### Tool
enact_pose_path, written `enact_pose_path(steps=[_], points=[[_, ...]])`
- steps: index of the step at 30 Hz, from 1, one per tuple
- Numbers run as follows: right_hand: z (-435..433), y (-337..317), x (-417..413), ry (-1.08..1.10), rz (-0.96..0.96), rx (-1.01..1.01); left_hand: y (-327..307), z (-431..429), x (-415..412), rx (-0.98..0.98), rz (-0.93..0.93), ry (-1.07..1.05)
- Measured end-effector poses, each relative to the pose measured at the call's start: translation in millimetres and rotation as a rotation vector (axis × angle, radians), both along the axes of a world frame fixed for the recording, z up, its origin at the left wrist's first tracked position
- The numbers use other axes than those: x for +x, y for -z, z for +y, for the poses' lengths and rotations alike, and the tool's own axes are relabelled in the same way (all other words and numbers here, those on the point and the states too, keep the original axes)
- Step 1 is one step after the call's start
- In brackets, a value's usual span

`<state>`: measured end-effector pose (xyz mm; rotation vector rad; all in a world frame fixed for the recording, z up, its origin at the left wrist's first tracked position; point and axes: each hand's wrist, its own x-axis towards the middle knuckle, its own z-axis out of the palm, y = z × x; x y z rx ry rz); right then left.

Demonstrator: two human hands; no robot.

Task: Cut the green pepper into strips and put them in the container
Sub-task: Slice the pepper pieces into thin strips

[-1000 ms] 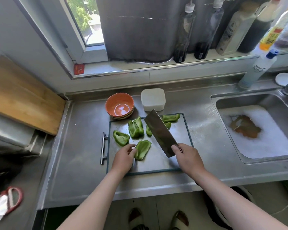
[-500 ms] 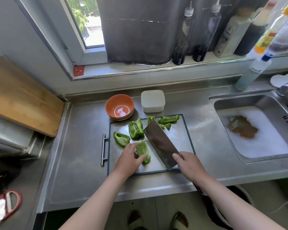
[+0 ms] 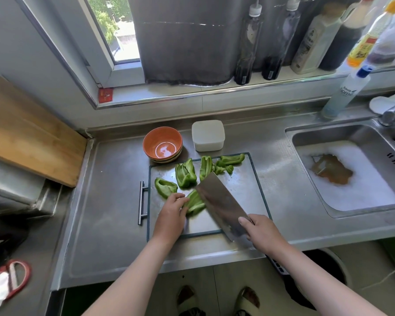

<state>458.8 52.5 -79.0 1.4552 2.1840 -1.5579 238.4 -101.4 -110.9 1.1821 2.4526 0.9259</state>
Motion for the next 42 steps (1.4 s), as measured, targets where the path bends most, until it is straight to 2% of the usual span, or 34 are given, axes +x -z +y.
enact_pose_path(steps=[9, 12, 15, 18, 24, 30, 37, 42], points=[[-2.9, -6.6, -2.5, 0.108, 0.079, -0.108, -7.5, 3.2, -1.3, -0.048, -0.221, -0.025], [-1.2, -14.4, -2.4, 0.171, 0.094, -0.152, -4.6, 5.6, -3.0, 0.012, -0.071, -0.056], [-1.4, -19.1, -3.3, 0.208, 0.098, -0.181, 2.1, 8.8, -5.7, -0.03, 0.02, 0.119], [-3.9, -21.2, -7.3, 0.262, 0.098, -0.235, 4.3, 13.3, -0.8, -0.078, -0.017, 0.188], [-11.9, -26.3, -19.3, 0.357, 0.122, -0.323, 6.8, 24.8, 4.7, -0.009, -0.072, 0.053], [-16.8, -29.7, -24.7, 0.308, 0.077, -0.308, 4.5, 31.2, 6.9, 0.05, -0.028, 0.008], [-15.0, -27.6, -20.5, 0.273, 0.023, -0.247, 5.8, 34.4, 4.2, 0.069, -0.075, -0.031], [-12.0, -29.5, -18.8, 0.279, 0.012, -0.303, 8.5, 37.2, 4.6, 0.076, 0.018, 0.001]])
